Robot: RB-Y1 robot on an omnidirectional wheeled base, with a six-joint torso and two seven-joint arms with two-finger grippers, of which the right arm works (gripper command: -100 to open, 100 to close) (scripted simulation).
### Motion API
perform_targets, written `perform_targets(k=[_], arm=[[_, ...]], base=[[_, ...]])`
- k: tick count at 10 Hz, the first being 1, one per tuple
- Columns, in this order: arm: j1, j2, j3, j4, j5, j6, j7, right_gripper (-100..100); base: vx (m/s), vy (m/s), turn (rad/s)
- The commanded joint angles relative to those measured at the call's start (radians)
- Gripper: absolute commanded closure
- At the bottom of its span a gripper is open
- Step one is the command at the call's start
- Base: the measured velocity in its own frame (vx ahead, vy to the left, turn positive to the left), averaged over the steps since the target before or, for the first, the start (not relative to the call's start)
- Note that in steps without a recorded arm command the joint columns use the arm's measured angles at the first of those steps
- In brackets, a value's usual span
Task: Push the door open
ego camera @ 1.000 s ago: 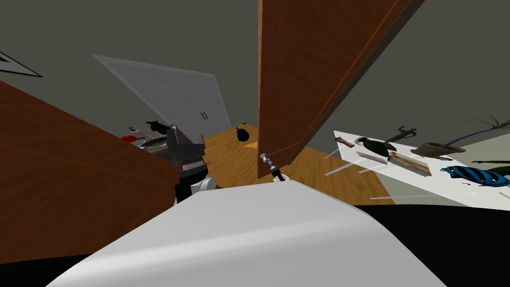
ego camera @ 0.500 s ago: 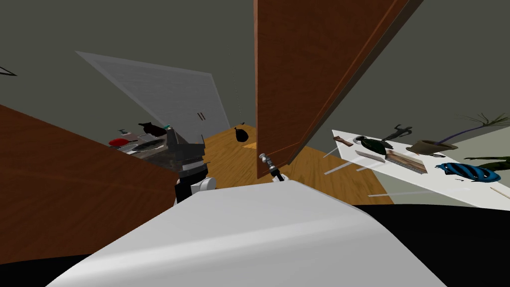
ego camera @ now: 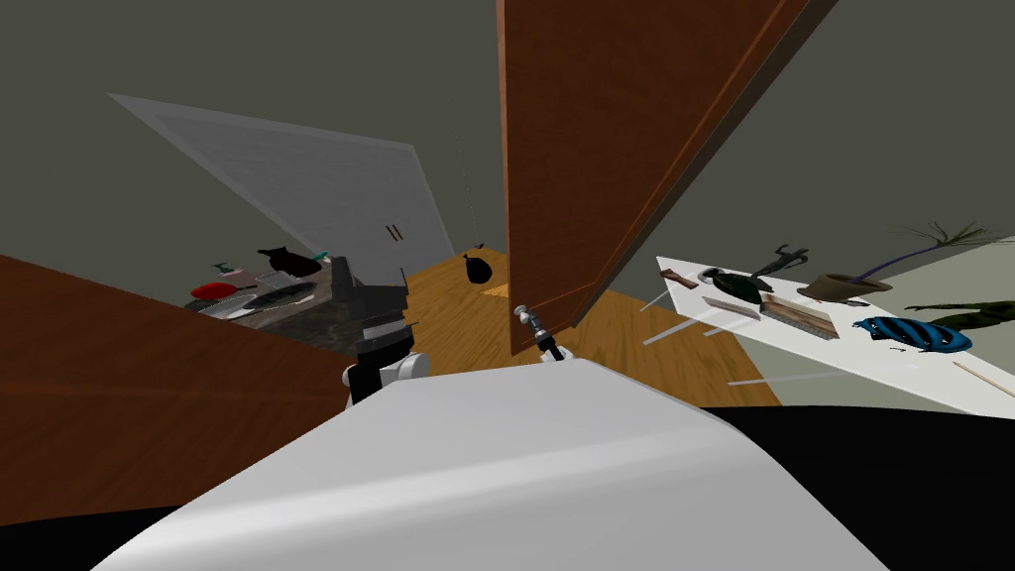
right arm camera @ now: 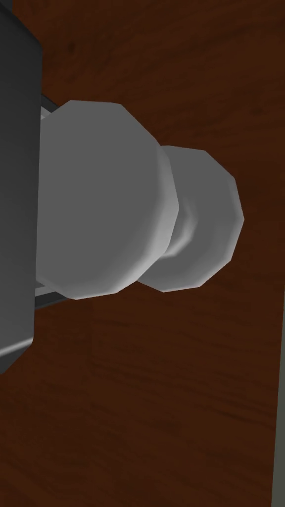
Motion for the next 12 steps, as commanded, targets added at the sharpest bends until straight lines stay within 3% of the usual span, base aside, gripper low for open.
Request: perform_targets(k=[1,12], arm=[[-0.011,0.002,0.003,0.006,-0.008,-0.009,-0.032,100],[-0.04,0.021,0.069,0.032,-0.106,-0.004,-0.317,100]], base=[[0.044,0.027,-0.024],[0.048,0.026,-0.053]])
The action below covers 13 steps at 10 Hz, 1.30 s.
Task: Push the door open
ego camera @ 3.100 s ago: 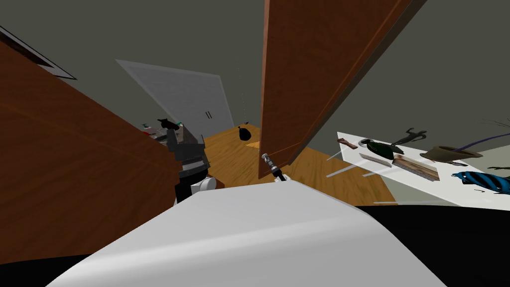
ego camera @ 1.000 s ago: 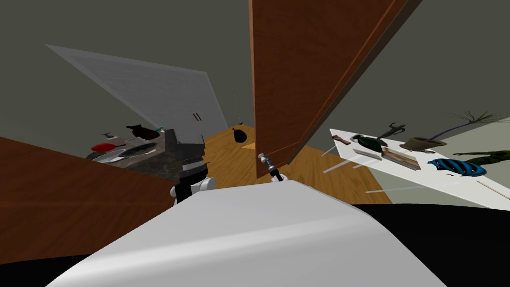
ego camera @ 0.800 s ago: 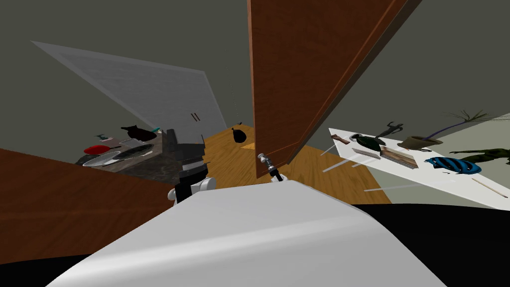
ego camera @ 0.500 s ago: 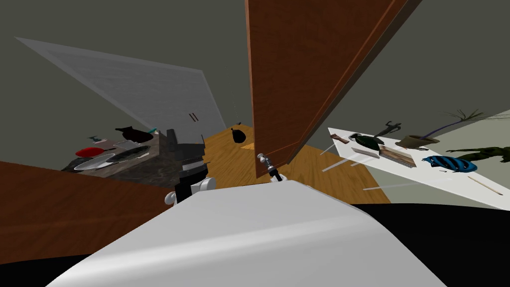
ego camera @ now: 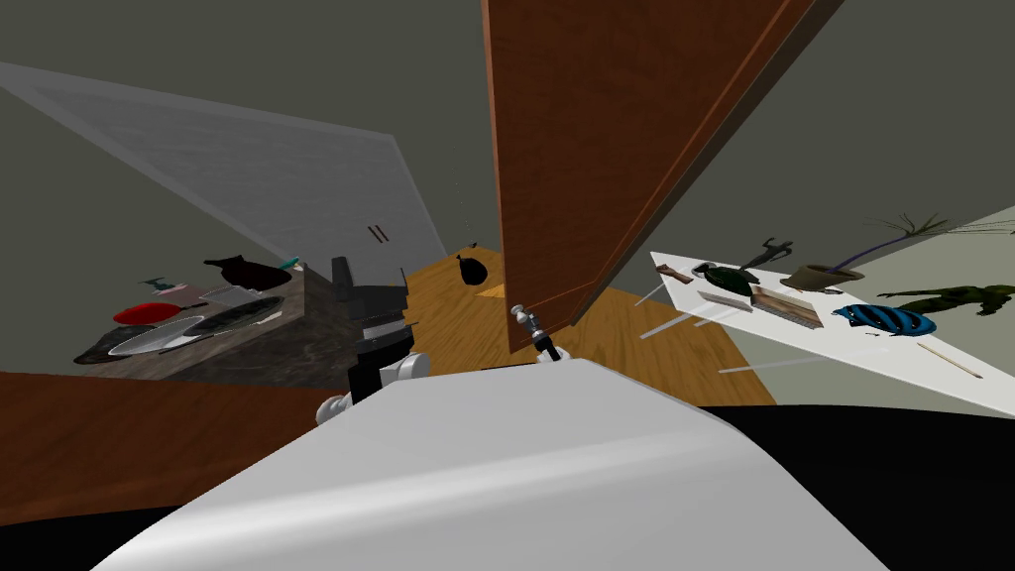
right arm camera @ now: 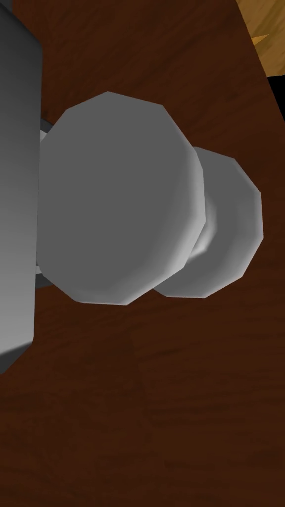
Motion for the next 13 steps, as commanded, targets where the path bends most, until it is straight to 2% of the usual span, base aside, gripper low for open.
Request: perform_targets(k=[1,3,6,8,9,13], arm=[[-0.024,0.009,0.003,0.02,-0.008,-0.025,-0.03,100],[-0.032,0.015,0.021,0.027,-0.035,-0.024,-0.099,100],[-0.036,0.017,0.03,0.03,-0.048,-0.023,-0.154,100],[-0.044,0.023,0.047,0.037,-0.074,-0.022,-0.219,100],[-0.044,0.023,0.047,0.037,-0.074,-0.022,-0.236,100],[-0.044,0.023,0.047,0.031,-0.074,-0.022,-0.236,100]], base=[[0.032,0.026,-0.029],[0.044,0.032,-0.079],[0.042,0.023,-0.035],[0.045,0.034,-0.074],[0.048,0.025,-0.03],[0.005,0.002,0.006]])
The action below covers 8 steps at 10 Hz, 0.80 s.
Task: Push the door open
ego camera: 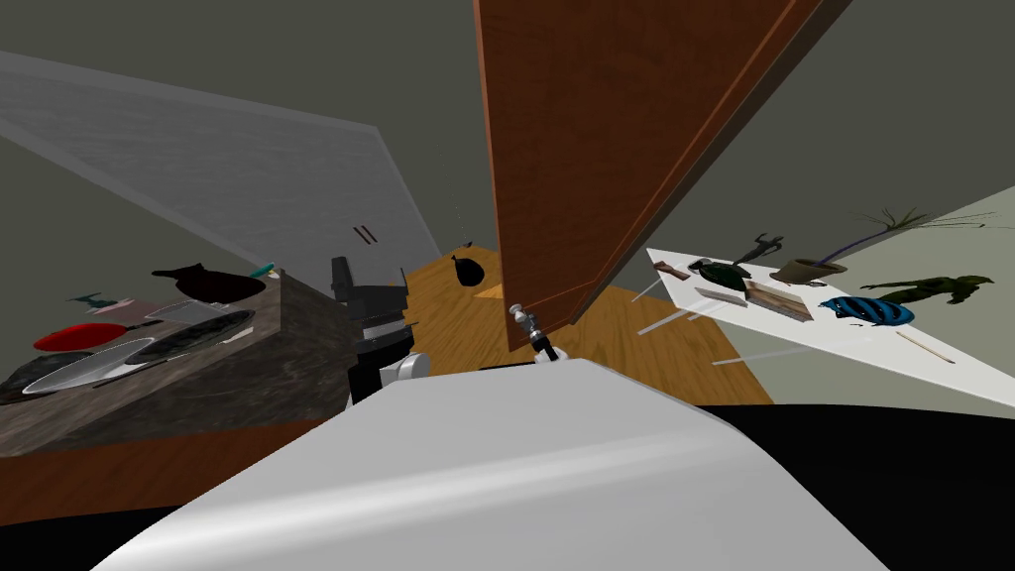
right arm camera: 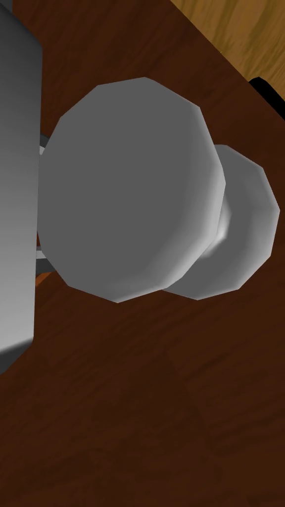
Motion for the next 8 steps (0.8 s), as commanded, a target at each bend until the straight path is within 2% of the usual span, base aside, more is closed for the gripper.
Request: perform_targets(k=[1,3,5,6,7,8], arm=[[-0.03,0.013,-0.002,0.027,-0.001,-0.036,-0.004,100],[-0.037,0.019,0.015,0.033,-0.026,-0.035,-0.072,100],[-0.037,0.019,0.015,0.033,-0.026,-0.035,-0.086,100],[-0.041,0.022,0.023,0.036,-0.038,-0.035,-0.126,100],[-0.041,0.022,0.023,0.036,-0.038,-0.035,-0.126,100],[-0.045,0.024,0.031,0.039,-0.05,-0.034,-0.165,100]], base=[[-0.007,-0.001,-0.001],[0.037,0.024,-0.073],[0.03,0.025,-0.017],[0.032,0.014,-0.046],[0.03,0.017,-0.022],[0.035,0.024,-0.039]])
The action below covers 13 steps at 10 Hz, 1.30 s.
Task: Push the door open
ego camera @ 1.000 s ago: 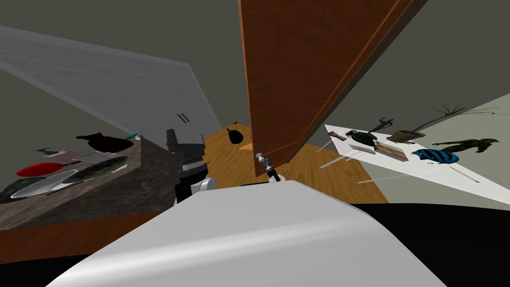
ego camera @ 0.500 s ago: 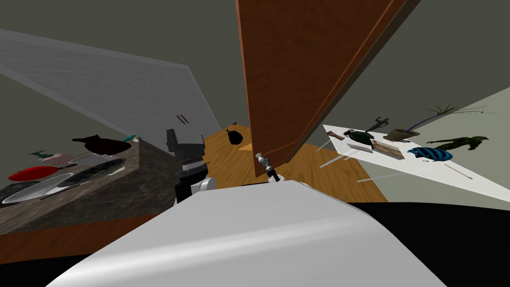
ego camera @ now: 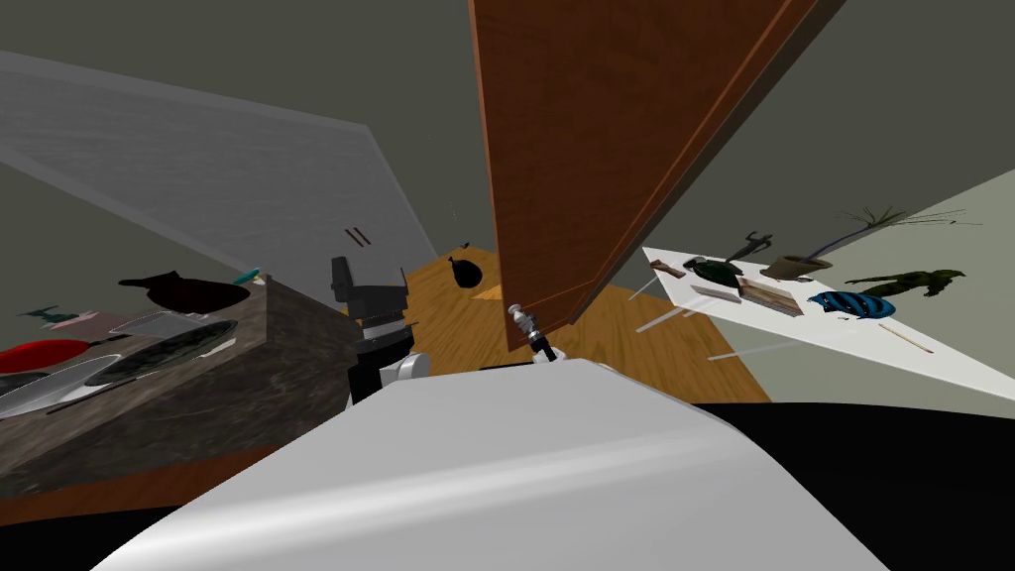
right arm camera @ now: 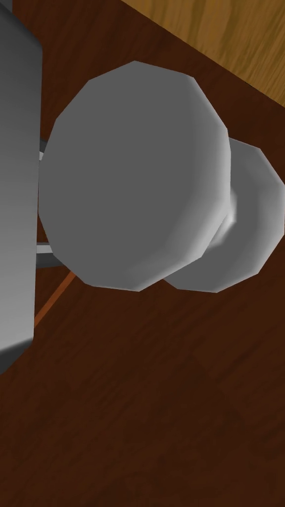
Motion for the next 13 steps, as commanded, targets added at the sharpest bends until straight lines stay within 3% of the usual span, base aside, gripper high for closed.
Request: perform_targets(k=[1,6,9,10,13], arm=[[-0.01,0.006,0.001,-0.031,-0.006,-0.006,-0.018,100],[-0.01,0.006,0.001,0.0,-0.006,-0.006,-0.018,100],[-0.01,0.006,0.001,-0.031,-0.006,-0.006,-0.018,100],[0.03,0.001,0.003,-0.054,-0.028,0.025,-0.034,100],[0.04,0.008,0.006,-0.068,-0.069,0.019,-0.089,100]], base=[[0.029,0.02,-0.036],[0.003,0.003,0.006],[-0.005,-0.001,-0.004],[0.056,0.008,0.009],[0.095,0.03,-0.01]])
